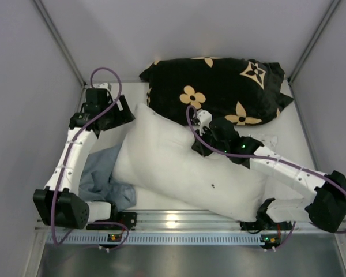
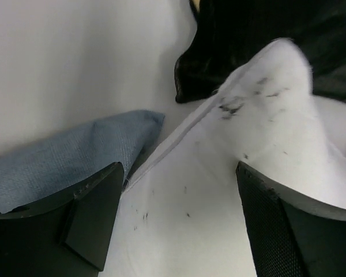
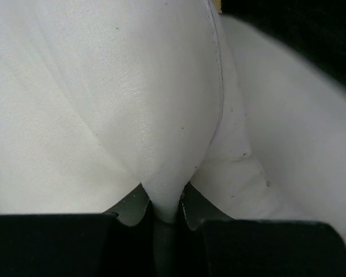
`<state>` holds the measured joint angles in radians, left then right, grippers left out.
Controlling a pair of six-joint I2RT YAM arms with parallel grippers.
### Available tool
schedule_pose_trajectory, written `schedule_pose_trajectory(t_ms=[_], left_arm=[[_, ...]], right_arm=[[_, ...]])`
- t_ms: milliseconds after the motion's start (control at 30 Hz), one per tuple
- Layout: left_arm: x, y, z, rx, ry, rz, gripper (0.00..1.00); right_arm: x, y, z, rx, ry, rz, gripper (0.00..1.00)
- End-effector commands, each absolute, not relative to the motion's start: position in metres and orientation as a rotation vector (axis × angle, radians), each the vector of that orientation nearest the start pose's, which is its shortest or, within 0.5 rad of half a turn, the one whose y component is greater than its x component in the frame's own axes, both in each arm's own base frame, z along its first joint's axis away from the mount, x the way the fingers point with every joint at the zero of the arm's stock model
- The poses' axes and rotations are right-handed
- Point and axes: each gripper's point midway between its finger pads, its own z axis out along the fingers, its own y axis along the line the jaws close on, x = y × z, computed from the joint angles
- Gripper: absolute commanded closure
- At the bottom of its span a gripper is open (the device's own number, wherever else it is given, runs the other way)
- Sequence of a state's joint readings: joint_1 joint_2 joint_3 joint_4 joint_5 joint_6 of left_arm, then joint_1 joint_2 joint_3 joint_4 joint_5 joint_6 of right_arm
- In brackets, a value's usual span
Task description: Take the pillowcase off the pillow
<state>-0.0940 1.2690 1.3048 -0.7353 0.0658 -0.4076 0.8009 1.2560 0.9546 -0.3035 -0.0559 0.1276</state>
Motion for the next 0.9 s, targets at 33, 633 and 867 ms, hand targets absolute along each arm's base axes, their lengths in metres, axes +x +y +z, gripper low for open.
schedule_pose_trajectory(t_ms=[33, 633, 867], left_arm=[[0.351, -0.088, 0.192, -0.332, 2.357, -0.514, 0.21], [0.275, -0.197, 0.166, -0.142, 2.333, -0.848, 1.0], [0.28, -0.179, 0.183, -0.149, 2.306, -0.715, 1.0]], right_arm=[[0.219, 0.272, 0.165, -0.825, 2.146, 0.643, 1.0], [0.374, 0.255, 0.19, -0.463, 2.144, 0.244, 1.0], [0.386, 0.29, 0.202, -0.466, 2.138, 0.42, 1.0]])
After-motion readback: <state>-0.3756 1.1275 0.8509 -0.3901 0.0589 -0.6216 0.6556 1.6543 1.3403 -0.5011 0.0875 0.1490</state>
